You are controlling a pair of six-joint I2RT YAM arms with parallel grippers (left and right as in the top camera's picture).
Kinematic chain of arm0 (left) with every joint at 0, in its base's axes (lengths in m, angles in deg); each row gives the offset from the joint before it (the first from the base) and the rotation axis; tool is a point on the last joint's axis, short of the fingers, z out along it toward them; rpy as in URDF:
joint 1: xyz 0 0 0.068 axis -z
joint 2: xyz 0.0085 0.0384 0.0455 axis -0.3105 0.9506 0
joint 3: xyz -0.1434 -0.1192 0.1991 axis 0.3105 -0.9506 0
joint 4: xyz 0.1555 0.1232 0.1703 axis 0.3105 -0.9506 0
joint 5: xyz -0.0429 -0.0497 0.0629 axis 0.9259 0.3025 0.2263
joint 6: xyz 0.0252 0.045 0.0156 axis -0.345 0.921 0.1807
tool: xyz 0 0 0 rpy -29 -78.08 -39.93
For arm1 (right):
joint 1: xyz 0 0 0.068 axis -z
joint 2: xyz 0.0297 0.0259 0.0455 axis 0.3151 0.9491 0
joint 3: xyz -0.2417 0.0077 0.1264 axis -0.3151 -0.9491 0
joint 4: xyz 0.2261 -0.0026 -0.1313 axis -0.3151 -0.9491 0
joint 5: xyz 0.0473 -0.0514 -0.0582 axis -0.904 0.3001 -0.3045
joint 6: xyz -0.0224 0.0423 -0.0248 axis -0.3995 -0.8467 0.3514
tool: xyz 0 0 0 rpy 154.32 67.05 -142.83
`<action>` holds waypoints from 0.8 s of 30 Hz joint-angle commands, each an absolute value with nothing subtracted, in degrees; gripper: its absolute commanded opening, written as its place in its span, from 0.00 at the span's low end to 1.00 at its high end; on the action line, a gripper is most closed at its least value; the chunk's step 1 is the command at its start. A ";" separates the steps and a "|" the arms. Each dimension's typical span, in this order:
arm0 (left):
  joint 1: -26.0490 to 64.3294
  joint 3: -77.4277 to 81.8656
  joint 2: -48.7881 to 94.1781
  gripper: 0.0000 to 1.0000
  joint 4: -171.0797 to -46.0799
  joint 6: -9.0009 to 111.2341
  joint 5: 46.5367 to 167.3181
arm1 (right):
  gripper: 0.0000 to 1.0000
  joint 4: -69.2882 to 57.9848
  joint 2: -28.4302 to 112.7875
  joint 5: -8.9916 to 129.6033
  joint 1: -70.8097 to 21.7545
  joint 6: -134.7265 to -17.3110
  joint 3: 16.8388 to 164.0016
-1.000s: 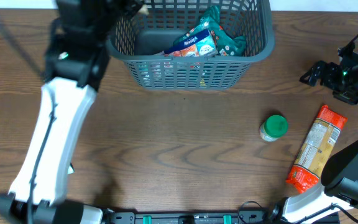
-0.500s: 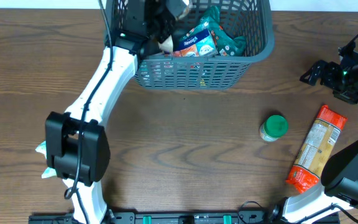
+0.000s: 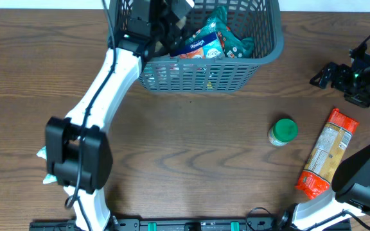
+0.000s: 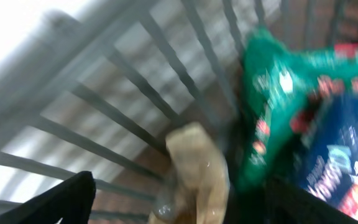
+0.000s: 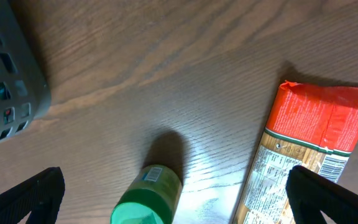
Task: Pack container
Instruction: 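Carry the snack pouch into the basket and release it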
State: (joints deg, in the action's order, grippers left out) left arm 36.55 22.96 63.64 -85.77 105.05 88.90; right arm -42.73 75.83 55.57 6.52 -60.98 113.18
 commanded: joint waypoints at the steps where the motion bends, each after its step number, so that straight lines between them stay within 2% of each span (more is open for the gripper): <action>1: 35.78 23.75 54.64 0.90 -82.80 104.17 85.22 | 0.99 -42.99 76.00 55.95 6.15 -59.67 113.03; 5: 34.19 23.75 47.01 0.93 -83.63 100.79 80.85 | 0.99 -42.95 76.00 55.95 6.15 -59.65 113.03; 6: 33.51 23.75 44.96 0.97 -84.96 97.25 78.73 | 0.99 -42.93 76.00 55.95 6.15 -59.65 113.03; 8: 31.85 23.75 41.37 0.99 -89.20 88.77 73.55 | 0.99 -42.93 76.00 55.95 6.15 -59.65 113.03; 14: 24.64 23.75 32.00 0.99 -113.49 58.43 54.95 | 0.99 -42.93 76.00 55.95 6.15 -59.65 113.03; 18: 19.24 23.73 28.74 0.99 -133.92 42.28 52.63 | 0.99 -42.95 76.00 55.92 6.15 -59.69 113.03; 21: 15.41 23.44 28.85 0.99 -147.98 35.37 52.72 | 0.99 -43.08 76.00 55.92 6.15 -59.69 113.03; 24: 12.51 20.88 29.57 0.98 -153.75 38.06 52.70 | 0.99 -43.37 76.00 55.92 6.15 -59.67 113.03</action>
State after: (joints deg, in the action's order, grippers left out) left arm 14.63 23.03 28.83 -151.47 43.94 54.97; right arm -43.13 75.83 55.77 6.52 -60.52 113.12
